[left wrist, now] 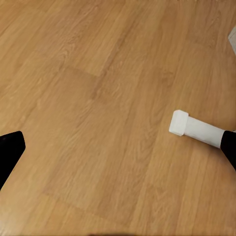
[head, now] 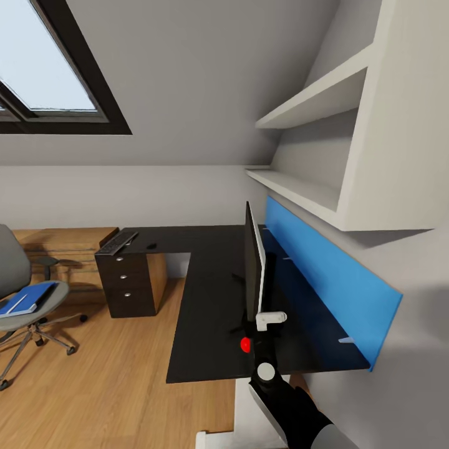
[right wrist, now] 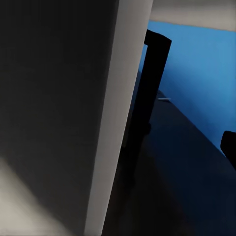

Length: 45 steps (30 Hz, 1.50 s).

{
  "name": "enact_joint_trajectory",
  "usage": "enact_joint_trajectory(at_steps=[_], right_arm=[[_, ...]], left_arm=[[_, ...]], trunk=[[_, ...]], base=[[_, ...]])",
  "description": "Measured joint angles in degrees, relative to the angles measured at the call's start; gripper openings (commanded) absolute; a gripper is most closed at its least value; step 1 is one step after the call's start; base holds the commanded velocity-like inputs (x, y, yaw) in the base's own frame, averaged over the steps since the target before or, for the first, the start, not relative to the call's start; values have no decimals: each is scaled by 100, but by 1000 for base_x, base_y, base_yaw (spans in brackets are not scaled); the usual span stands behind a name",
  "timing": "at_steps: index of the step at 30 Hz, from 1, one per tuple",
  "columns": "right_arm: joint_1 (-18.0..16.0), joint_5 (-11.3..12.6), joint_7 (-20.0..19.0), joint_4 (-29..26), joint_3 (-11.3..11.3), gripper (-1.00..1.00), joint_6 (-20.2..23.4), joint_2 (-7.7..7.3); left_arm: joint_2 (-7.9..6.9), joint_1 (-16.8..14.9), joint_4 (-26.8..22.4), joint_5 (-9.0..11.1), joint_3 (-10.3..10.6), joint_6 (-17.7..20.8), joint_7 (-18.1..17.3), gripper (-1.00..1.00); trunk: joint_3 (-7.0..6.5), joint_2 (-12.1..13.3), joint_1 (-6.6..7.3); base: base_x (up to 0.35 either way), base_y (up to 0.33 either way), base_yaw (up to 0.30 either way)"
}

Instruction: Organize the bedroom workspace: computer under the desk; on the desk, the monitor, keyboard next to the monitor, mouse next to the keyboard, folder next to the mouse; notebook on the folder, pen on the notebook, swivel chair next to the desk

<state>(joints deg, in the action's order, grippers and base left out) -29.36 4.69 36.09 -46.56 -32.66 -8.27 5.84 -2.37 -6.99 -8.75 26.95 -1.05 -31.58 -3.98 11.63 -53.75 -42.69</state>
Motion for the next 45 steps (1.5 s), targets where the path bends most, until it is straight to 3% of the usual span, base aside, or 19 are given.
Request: enact_joint_trajectory(at_steps=[15, 45], right_arm=[[1, 2, 4, 9, 1, 100, -1, 0], [0, 43, 3, 13, 4, 100, 0, 4]], left_arm=[[-1, 0, 0, -7, 0, -1, 0, 100], [-1, 0, 0, -9, 0, -1, 0, 100]], trunk=[[0, 0, 1], [0, 0, 0]], base=[[130, -36, 0], [-5, -49, 0]])
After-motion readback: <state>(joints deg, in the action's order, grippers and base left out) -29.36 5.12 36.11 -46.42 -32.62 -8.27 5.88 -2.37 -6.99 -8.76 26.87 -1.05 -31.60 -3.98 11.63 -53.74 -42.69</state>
